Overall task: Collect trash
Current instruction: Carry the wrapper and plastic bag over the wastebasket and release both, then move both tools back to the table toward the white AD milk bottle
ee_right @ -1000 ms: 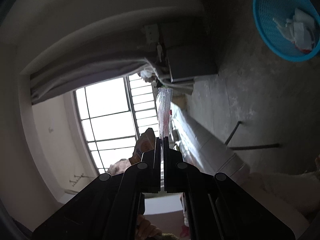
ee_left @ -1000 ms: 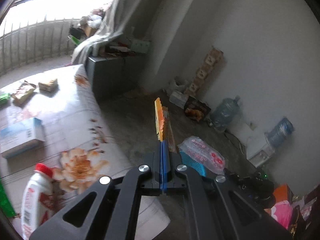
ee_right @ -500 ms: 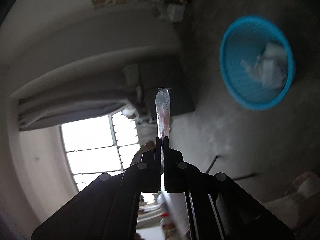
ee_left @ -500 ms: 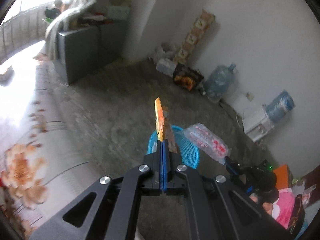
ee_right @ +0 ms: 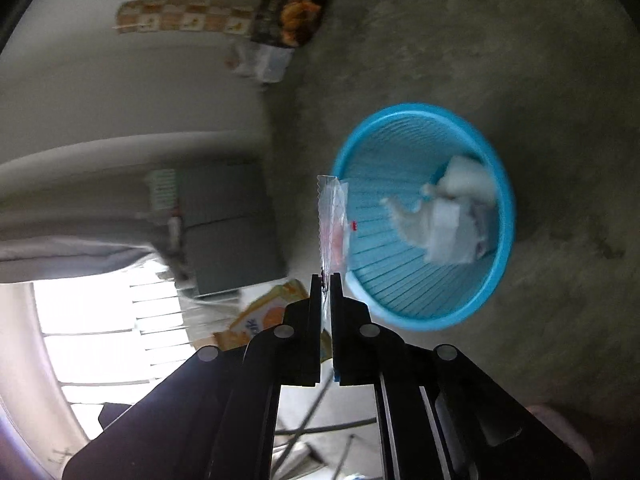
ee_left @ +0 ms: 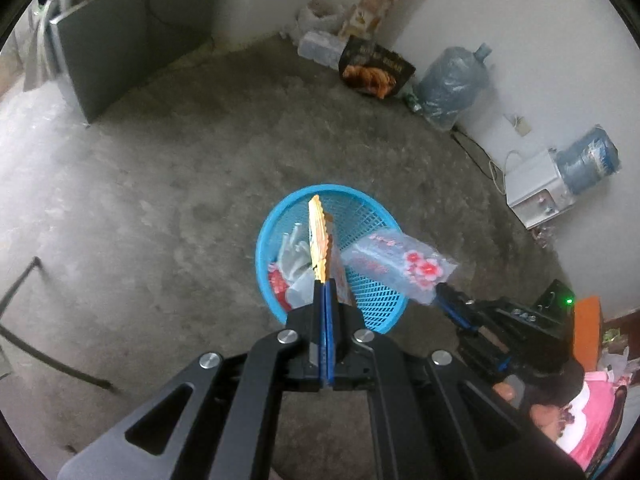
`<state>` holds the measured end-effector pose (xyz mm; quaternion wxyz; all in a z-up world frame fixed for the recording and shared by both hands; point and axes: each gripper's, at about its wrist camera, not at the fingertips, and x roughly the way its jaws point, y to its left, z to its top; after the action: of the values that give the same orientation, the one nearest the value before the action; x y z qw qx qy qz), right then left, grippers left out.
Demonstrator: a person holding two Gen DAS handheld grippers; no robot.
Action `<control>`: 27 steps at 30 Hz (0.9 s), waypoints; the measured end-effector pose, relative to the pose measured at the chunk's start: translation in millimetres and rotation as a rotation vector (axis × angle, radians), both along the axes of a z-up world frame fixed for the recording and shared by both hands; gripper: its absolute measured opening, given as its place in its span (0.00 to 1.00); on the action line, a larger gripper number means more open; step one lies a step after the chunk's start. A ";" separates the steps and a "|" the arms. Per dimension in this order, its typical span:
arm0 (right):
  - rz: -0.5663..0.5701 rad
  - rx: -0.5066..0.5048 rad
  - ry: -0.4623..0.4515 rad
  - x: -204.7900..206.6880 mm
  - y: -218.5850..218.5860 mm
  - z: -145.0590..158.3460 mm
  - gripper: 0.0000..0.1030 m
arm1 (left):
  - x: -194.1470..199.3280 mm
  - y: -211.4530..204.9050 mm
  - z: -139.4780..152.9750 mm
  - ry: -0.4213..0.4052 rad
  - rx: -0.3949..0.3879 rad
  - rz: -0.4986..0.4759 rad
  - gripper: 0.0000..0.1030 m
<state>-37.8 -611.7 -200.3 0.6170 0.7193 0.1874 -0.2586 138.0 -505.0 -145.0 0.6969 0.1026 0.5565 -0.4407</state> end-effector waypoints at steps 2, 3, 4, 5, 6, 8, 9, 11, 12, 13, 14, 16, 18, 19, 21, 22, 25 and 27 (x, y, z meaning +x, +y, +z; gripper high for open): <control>0.032 -0.002 0.074 5.3 -13.0 -16.2 0.28 | -0.8 -10.7 -13.1 0.009 0.022 -0.007 0.17; 0.045 0.012 0.133 6.9 -15.9 -26.1 0.42 | -1.3 -15.2 -21.4 0.013 0.040 -0.012 0.25; 0.050 0.021 0.173 6.3 -19.0 -32.7 0.44 | -0.5 -16.7 -26.9 0.016 0.048 -0.010 0.34; 0.067 0.024 0.215 6.0 -19.9 -39.2 0.44 | -1.3 -16.4 -28.8 0.018 0.051 -0.008 0.35; 0.076 0.026 0.245 4.5 -18.7 -42.1 0.44 | -0.9 -14.6 -31.1 0.025 0.054 -0.003 0.35; 0.077 0.023 0.256 -1.1 -14.0 -44.4 0.44 | 0.6 -10.7 -30.2 0.036 0.048 0.000 0.41; 0.076 0.018 0.251 -3.7 -12.4 -43.4 0.45 | 1.4 -8.6 -28.5 0.036 0.045 0.000 0.42; 0.075 0.005 0.259 -8.6 -8.9 -42.8 0.47 | 2.7 -5.9 -23.3 0.017 0.037 0.006 0.45; 0.076 -0.004 0.261 -11.7 -6.2 -40.5 0.47 | 2.9 -6.1 -20.5 0.011 0.037 0.013 0.45; 0.075 -0.010 0.260 -12.7 -5.8 -40.7 0.47 | 3.7 -3.4 -15.2 0.009 0.030 0.023 0.46; 0.071 -0.017 0.260 -15.7 -3.6 -36.8 0.48 | 3.9 -2.0 -9.3 0.008 0.022 0.031 0.48; 0.065 -0.029 0.253 -19.2 -1.5 -29.1 0.48 | 3.2 1.5 1.4 0.000 0.012 0.037 0.52; 0.063 -0.046 0.242 -24.9 1.5 -17.9 0.49 | 1.4 4.9 14.7 -0.016 -0.001 0.042 0.54; 0.064 -0.058 0.236 -26.9 3.7 -11.8 0.50 | -0.6 9.3 25.0 -0.024 -0.011 0.043 0.56; 0.076 -0.089 0.225 -32.5 12.6 4.3 0.53 | -3.7 16.5 38.6 -0.030 -0.021 0.045 0.59; 0.085 -0.103 0.221 -34.3 17.3 11.4 0.54 | -6.4 24.1 50.3 -0.032 -0.035 0.044 0.61; 0.128 -0.158 0.222 -39.3 36.6 37.2 0.60 | -13.6 45.6 75.3 -0.045 -0.054 0.040 0.66; 0.164 -0.196 0.230 -38.8 50.2 54.8 0.64 | -17.6 62.4 90.4 -0.050 -0.071 0.035 0.69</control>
<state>-76.6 -561.5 -145.4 0.6776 0.6036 0.2890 -0.3050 120.4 -442.6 -54.6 0.7213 0.0793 0.5246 -0.4453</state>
